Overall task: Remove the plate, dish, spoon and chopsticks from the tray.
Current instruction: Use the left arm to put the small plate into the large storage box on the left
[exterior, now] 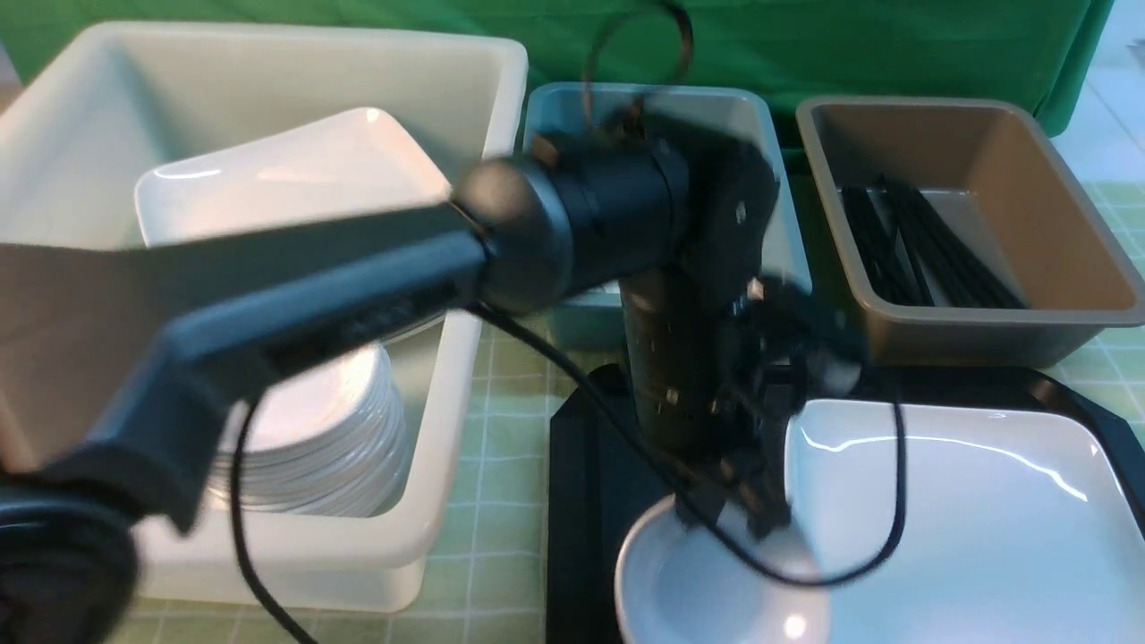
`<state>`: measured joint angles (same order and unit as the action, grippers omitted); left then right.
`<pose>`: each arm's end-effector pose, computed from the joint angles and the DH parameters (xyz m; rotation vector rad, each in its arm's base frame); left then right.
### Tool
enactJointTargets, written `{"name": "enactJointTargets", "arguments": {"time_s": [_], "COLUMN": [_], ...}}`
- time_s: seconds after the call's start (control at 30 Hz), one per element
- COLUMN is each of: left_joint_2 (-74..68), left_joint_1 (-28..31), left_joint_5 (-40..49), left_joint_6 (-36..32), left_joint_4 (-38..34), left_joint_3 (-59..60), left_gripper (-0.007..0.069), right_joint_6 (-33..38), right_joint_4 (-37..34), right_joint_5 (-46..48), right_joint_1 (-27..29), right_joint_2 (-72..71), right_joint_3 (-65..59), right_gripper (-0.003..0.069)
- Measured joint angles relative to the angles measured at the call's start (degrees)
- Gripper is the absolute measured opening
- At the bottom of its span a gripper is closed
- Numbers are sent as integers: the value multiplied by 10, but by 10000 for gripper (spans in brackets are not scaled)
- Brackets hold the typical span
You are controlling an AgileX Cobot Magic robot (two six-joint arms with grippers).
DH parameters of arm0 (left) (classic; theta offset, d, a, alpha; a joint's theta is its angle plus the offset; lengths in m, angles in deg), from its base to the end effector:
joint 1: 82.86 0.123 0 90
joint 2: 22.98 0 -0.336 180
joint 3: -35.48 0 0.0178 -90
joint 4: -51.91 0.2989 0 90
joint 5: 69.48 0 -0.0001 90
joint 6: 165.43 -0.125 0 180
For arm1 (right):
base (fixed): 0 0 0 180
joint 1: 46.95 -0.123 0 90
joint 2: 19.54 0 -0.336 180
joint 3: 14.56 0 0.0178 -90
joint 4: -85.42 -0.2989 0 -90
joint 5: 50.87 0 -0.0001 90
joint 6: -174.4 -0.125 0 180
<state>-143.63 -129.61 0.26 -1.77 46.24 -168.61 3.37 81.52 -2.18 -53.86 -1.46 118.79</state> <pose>0.3340 -0.3720 0.2747 1.5027 2.5125 -0.2293 0.0567 0.0133 0.3214 -0.2621 1.9608 0.0564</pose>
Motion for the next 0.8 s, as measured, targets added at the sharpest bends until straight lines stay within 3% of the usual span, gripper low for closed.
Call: {"name": "enactJointTargets", "arguments": {"time_s": [0.13, 0.23, 0.4, 0.43, 0.67, 0.8], "left_joint_2": [63, 135, 216, 237, 307, 312], "left_joint_1": [13, 66, 214, 275, 481, 557], "left_joint_5": [-4, -2, -2, -3, -1, 0], "left_joint_6": [34, 65, 156, 176, 193, 178], "left_joint_4": [15, 13, -16, -38, -119, -159], "left_joint_3": [-29, -34, -33, -23, 97, 178], "left_gripper": [8, 8, 8, 8, 8, 8], "right_joint_6": [0, 0, 0, 0, 0, 0], "right_joint_4": [0, 0, 0, 0, 0, 0], "right_joint_5": [0, 0, 0, 0, 0, 0], "right_joint_1": [0, 0, 0, 0, 0, 0], "right_joint_2": [0, 0, 0, 0, 0, 0], "right_joint_3": [0, 0, 0, 0, 0, 0], "right_gripper": [203, 207, 209, 209, 210, 213]}}
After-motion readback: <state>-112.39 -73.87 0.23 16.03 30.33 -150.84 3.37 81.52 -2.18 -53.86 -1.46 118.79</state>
